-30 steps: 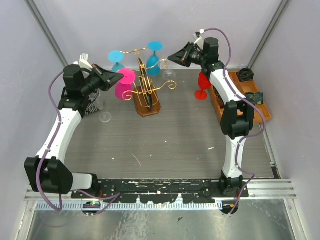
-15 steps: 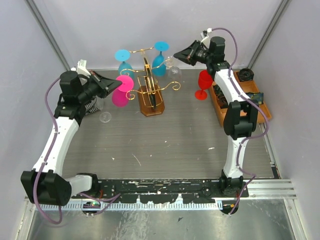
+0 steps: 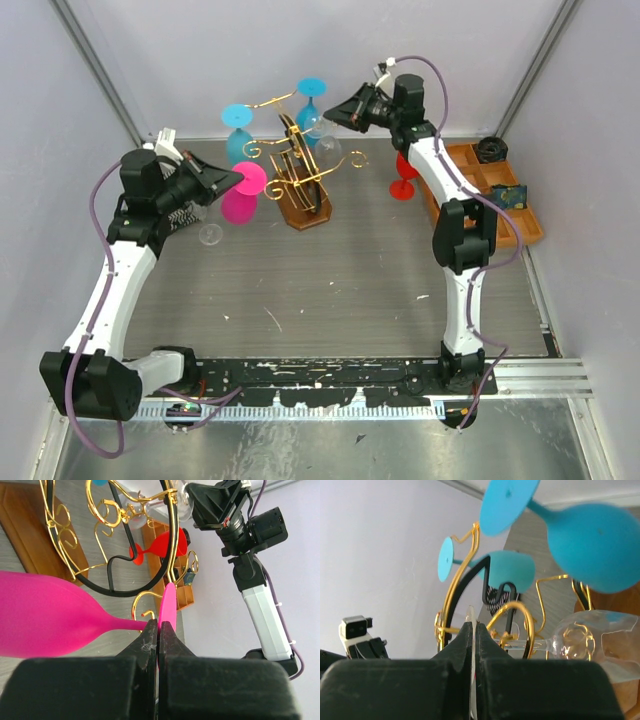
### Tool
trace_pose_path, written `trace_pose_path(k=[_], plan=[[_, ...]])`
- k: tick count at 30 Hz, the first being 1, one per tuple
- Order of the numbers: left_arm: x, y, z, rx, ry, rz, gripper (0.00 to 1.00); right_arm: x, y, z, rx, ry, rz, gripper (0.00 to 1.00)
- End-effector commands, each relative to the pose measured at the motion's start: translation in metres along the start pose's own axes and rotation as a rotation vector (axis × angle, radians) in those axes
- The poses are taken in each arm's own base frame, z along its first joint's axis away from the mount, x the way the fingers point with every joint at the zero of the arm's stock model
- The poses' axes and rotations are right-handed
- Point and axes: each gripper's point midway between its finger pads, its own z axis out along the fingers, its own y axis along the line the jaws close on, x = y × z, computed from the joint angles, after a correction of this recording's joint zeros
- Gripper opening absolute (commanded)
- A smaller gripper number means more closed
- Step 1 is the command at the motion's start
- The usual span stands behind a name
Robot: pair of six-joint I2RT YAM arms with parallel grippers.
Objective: Take the wine glass off the wine glass rack
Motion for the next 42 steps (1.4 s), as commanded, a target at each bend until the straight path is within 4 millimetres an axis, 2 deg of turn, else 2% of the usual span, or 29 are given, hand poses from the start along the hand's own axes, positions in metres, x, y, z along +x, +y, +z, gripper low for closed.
trace_pose_path(k=[1, 8, 16, 19, 21, 26, 30, 34, 38, 42], plan=[[0.005, -0.006, -0.009, 0.022, 0.008, 0.034, 0.00, 0.004, 0.072, -0.028, -0.101, -0.023, -0.144, 0.01], [0.011, 0.001, -0.013, -0.001, 0.022, 0.052, 0.00, 0.025, 0.092, -0.064, -0.043, -0.012, -0.231, 0.01], [0.014, 0.007, -0.030, -0.073, 0.012, 0.148, 0.00, 0.017, 0.111, -0.089, -0.008, -0.052, -0.341, 0.01], [0.011, 0.011, -0.042, -0.134, 0.006, 0.223, 0.00, 0.020, 0.115, -0.101, 0.043, -0.055, -0.402, 0.01], [0.012, 0.019, -0.050, -0.197, 0.019, 0.270, 0.00, 0.027, 0.112, -0.115, 0.124, -0.060, -0.467, 0.01], [0.009, 0.032, -0.066, -0.303, 0.028, 0.369, 0.00, 0.036, 0.124, -0.156, 0.286, -0.120, -0.628, 0.01], [0.012, 0.031, -0.068, -0.303, 0.050, 0.406, 0.00, 0.030, 0.132, -0.181, 0.381, -0.168, -0.707, 0.01], [0.025, 0.034, -0.066, -0.350, 0.127, 0.492, 0.00, 0.029, 0.133, -0.196, 0.451, -0.182, -0.737, 0.01], [0.055, 0.038, -0.061, -0.485, 0.253, 0.690, 0.00, 0.035, 0.133, -0.202, 0.462, -0.187, -0.742, 0.01], [0.068, 0.063, -0.069, -0.720, 0.326, 0.902, 0.00, 0.038, 0.135, -0.206, 0.462, -0.190, -0.745, 0.01]])
